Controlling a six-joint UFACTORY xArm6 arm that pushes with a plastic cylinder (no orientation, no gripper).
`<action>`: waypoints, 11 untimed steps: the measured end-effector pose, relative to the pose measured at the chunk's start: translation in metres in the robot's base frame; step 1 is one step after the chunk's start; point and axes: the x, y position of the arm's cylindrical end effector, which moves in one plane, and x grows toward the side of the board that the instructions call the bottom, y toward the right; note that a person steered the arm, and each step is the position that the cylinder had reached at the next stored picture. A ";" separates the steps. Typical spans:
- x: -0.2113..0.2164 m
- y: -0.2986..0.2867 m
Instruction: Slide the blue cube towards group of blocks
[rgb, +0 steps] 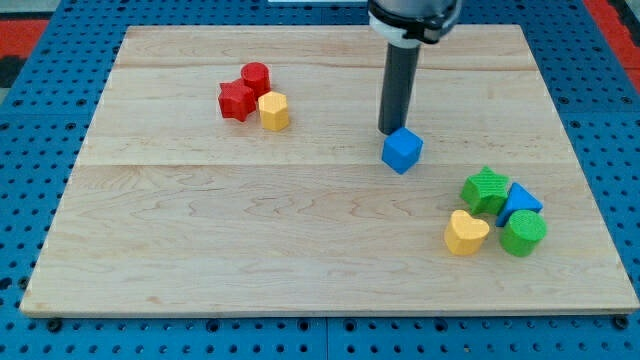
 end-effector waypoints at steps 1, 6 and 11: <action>0.038 0.005; 0.096 -0.037; 0.091 0.001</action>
